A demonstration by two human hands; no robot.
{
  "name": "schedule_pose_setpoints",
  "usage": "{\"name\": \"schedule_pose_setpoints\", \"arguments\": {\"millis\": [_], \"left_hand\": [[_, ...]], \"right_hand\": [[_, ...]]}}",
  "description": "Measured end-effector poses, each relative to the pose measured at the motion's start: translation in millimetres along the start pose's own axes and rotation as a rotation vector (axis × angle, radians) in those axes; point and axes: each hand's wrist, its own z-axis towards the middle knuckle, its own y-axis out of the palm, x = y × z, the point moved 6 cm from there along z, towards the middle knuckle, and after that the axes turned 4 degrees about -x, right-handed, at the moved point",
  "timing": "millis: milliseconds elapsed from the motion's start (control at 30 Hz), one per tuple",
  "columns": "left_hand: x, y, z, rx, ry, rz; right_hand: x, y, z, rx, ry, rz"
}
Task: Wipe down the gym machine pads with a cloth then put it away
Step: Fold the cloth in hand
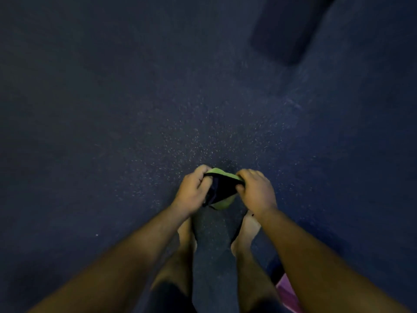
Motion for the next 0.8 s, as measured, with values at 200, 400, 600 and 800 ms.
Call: {"name": "schedule_pose_setpoints", "arguments": {"millis": [200,400,600,800], "left_hand": [[190,-116,-121,0.030,0.147,-0.057],[330,-244,-207,0.232,0.356,-0.021],[386,-293,-218,0.494,0.402,0.243],[413,-249,-179,0.390,0.279,0.106]], "right_hand": [[-123,-165,-106,0.244,0.043,0.009],[-195,-285,-193,0.520,0.192,0.139],[-241,-365,-214,0.638,0.267,0.466],[-279,-400,-186,0.567,0.185,1.055]]}}
